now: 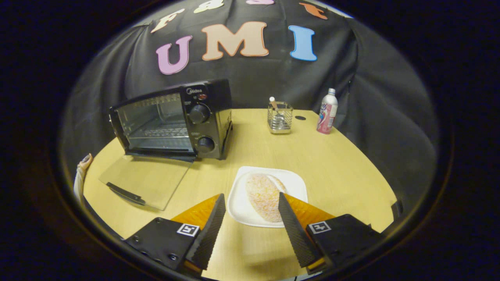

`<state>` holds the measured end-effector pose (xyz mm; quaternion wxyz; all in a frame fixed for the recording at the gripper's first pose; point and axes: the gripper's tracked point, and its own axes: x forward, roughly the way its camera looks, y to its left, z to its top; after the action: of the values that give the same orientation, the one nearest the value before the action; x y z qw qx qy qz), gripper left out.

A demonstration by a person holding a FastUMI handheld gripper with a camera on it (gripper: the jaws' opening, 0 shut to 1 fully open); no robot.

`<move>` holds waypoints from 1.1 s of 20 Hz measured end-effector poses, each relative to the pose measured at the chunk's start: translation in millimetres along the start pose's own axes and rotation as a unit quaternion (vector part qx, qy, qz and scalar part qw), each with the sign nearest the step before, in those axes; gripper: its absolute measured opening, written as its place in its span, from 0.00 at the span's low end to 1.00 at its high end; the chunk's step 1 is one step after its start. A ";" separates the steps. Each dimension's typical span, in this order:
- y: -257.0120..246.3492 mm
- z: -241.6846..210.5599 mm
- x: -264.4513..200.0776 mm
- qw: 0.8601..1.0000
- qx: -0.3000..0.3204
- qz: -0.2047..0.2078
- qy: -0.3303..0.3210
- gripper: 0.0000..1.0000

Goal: Open the toaster oven, put the food inside, and close the toaster oven door.

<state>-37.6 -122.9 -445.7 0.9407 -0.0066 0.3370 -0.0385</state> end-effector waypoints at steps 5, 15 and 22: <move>-15.6 -8.8 15.9 1.000 -0.015 -0.006 0.026 0.86; -18.7 -26.4 35.7 0.998 0.031 0.003 0.050 0.80; 2.4 -22.2 8.6 0.996 0.084 -0.011 0.008 0.74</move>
<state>-44.8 -120.9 -468.4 0.9348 0.0692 0.3398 -0.0772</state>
